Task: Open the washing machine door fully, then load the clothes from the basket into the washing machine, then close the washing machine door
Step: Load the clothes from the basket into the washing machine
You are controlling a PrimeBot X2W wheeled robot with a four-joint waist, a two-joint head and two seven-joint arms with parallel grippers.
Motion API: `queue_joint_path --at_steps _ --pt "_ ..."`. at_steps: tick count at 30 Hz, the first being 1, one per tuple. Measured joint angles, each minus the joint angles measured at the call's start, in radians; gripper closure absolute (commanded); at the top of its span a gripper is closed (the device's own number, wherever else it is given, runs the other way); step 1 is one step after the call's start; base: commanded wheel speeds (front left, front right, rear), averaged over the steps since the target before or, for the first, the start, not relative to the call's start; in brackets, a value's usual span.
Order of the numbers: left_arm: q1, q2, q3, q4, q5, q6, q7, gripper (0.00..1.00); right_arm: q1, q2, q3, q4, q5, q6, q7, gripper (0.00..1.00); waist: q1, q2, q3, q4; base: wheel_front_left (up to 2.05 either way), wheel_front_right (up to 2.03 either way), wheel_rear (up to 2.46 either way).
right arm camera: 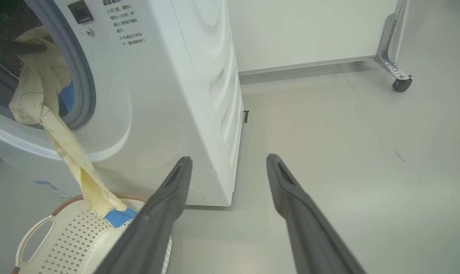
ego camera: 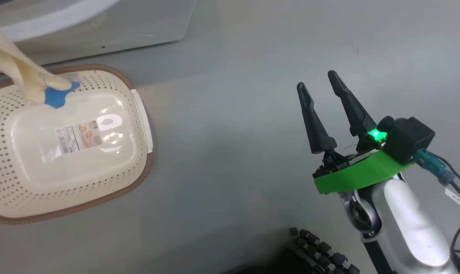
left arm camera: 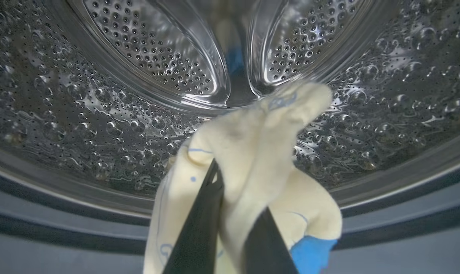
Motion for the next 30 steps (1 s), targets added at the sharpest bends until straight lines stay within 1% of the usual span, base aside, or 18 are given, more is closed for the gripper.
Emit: queue_joint_path --at_steps 4,7,10,15,19,20,21,22,25,30 --pt "-0.109 0.037 -0.005 0.039 0.010 -0.030 0.044 1.00 -0.018 0.000 0.012 0.000 0.010 0.000 0.000 0.00 0.0000 0.0000 0.039 -0.022 0.00 0.00 0.00" --pt "-0.177 0.061 -0.014 0.070 0.019 -0.050 0.029 1.00 -0.031 0.000 0.024 0.001 0.026 0.000 0.000 0.00 0.0001 0.0000 0.064 -0.043 0.00 0.00 0.00" --pt "-0.224 0.079 -0.026 0.095 0.046 -0.062 -0.048 1.00 -0.038 0.000 0.025 -0.002 0.037 0.000 0.000 0.00 0.0000 0.0000 0.087 -0.061 0.00 0.00 0.00" --pt "-0.246 0.076 -0.027 0.117 0.066 -0.061 -0.242 1.00 -0.039 0.000 0.030 -0.012 0.040 0.000 0.000 0.00 -0.0001 0.0000 0.111 -0.075 0.00 0.00 0.00" --pt "-0.246 0.053 0.010 0.183 0.024 -0.050 -0.321 1.00 -0.049 0.000 0.035 -0.017 0.046 0.000 0.000 0.00 0.0000 0.0000 0.119 -0.076 0.00 0.00 0.00" --pt "-0.246 0.048 0.015 0.200 0.016 -0.047 -0.330 0.75 -0.054 0.000 0.036 -0.017 0.046 0.000 0.000 0.00 0.0000 0.0000 0.120 -0.075 0.00 0.00 0.00" --pt "-0.246 0.044 0.014 0.216 0.013 -0.047 -0.333 0.45 -0.057 0.000 0.036 -0.017 0.046 0.000 0.000 0.00 0.0000 0.0000 0.120 -0.074 0.00 0.00 0.00" --pt "-0.245 0.039 0.015 0.230 0.012 -0.046 -0.334 0.00 -0.058 0.000 0.036 -0.017 0.045 0.000 0.000 0.00 -0.0001 0.0000 0.120 -0.073 0.00 0.00 0.00" --pt "-0.244 0.028 0.023 0.251 -0.008 -0.044 -0.348 0.00 -0.058 0.000 0.036 -0.016 0.045 0.000 0.000 0.00 0.0000 0.0000 0.118 -0.071 0.00 0.00 0.00" --pt "-0.219 0.016 0.015 0.279 -0.011 -0.044 -0.382 0.00 -0.058 0.000 0.020 -0.021 0.035 0.000 0.000 0.00 0.0000 0.0000 0.108 -0.061 0.00 0.00 0.00"
